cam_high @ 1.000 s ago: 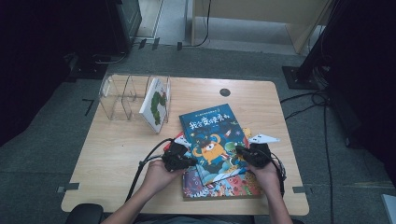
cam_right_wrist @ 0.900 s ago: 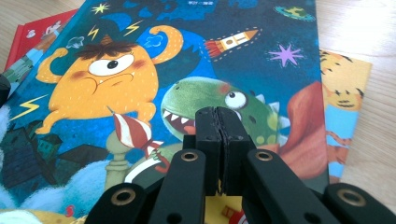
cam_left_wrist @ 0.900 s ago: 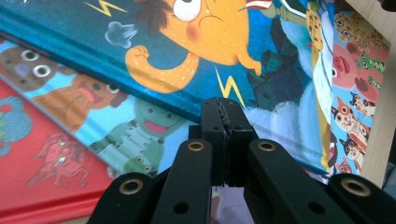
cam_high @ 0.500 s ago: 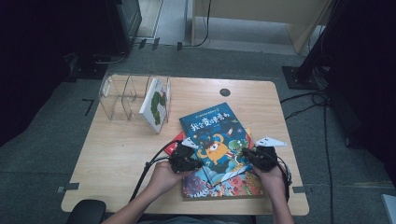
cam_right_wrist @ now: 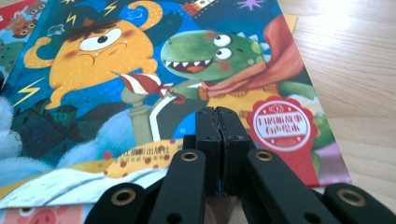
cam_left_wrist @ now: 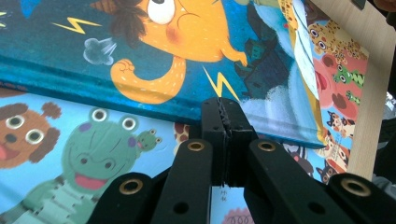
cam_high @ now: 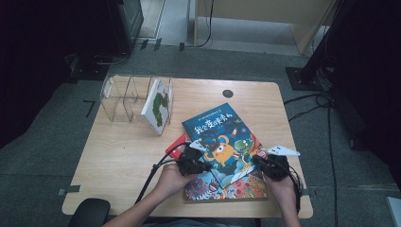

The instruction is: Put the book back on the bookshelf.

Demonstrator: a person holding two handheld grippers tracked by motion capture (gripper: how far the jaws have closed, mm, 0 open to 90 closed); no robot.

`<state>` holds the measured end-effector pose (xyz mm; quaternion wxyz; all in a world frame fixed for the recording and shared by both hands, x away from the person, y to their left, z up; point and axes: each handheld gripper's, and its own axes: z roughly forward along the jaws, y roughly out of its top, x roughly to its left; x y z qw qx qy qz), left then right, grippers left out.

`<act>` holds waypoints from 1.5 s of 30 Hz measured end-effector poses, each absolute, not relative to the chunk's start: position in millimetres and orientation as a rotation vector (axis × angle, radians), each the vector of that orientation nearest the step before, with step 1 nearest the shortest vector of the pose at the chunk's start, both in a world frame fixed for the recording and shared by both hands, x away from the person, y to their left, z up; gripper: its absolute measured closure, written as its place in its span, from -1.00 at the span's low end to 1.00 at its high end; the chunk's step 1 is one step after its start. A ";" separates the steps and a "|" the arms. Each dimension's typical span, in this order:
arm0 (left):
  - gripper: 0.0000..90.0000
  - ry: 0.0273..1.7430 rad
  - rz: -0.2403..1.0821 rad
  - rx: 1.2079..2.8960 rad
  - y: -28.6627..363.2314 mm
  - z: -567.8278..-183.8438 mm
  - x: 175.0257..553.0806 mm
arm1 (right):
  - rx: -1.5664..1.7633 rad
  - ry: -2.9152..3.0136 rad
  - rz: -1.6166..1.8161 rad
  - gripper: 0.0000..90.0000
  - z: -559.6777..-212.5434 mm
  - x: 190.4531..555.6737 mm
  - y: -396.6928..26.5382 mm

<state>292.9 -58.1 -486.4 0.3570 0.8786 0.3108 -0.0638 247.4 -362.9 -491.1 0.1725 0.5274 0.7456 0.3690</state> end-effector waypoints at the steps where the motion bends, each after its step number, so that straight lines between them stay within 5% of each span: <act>1: 1.00 0.802 -0.167 2.269 -58.1 -486.3 292.9 | 1.499 2.113 1.048 0.97 -491.2 246.5 -364.0; 21: 0.96 0.974 -0.103 2.197 -8.8 -471.6 327.9 | 1.554 2.092 0.981 0.97 -496.6 222.6 -378.5; 45: 0.92 1.136 -0.025 2.123 38.5 -471.3 341.8 | 1.564 2.060 0.989 0.96 -498.8 251.7 -386.5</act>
